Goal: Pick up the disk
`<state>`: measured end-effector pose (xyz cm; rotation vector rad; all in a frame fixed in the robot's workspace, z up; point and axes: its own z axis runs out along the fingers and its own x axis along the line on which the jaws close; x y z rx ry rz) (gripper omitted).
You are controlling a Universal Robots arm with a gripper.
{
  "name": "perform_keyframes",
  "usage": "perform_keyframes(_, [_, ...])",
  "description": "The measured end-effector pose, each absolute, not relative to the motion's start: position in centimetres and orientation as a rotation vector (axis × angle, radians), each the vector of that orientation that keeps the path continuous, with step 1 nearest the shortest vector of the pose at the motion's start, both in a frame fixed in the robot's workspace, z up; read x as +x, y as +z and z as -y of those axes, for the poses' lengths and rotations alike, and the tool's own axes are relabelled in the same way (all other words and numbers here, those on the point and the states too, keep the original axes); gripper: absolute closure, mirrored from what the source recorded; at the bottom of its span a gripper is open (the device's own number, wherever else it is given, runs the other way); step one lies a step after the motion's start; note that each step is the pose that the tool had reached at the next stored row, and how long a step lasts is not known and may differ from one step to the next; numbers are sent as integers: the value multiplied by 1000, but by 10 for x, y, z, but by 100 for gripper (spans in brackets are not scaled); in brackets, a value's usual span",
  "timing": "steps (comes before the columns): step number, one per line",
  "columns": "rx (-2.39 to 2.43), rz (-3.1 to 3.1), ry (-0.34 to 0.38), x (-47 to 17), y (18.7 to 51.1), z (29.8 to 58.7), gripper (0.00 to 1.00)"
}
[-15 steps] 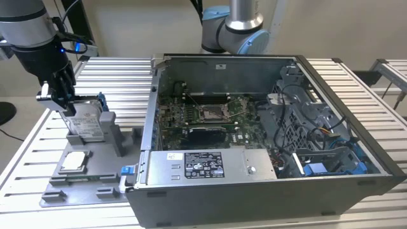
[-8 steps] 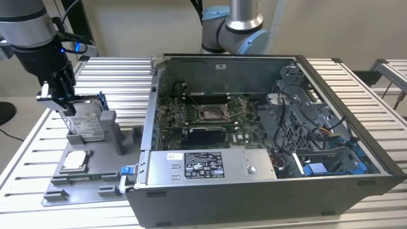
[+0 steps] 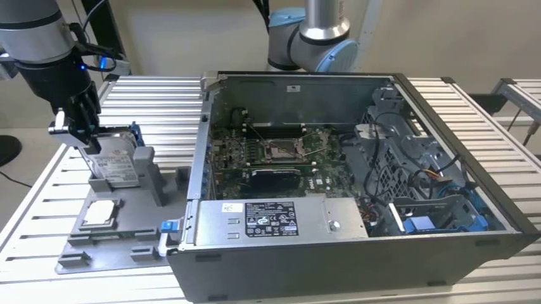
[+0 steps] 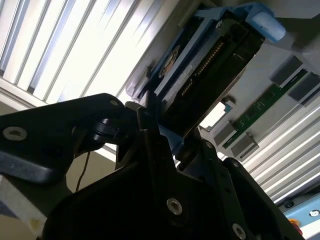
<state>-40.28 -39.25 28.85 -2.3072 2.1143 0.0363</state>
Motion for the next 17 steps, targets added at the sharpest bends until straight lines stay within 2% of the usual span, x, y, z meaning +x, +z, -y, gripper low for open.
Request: perform_keyframes(17, [-2281,-2118,60,-404,289,395,100])
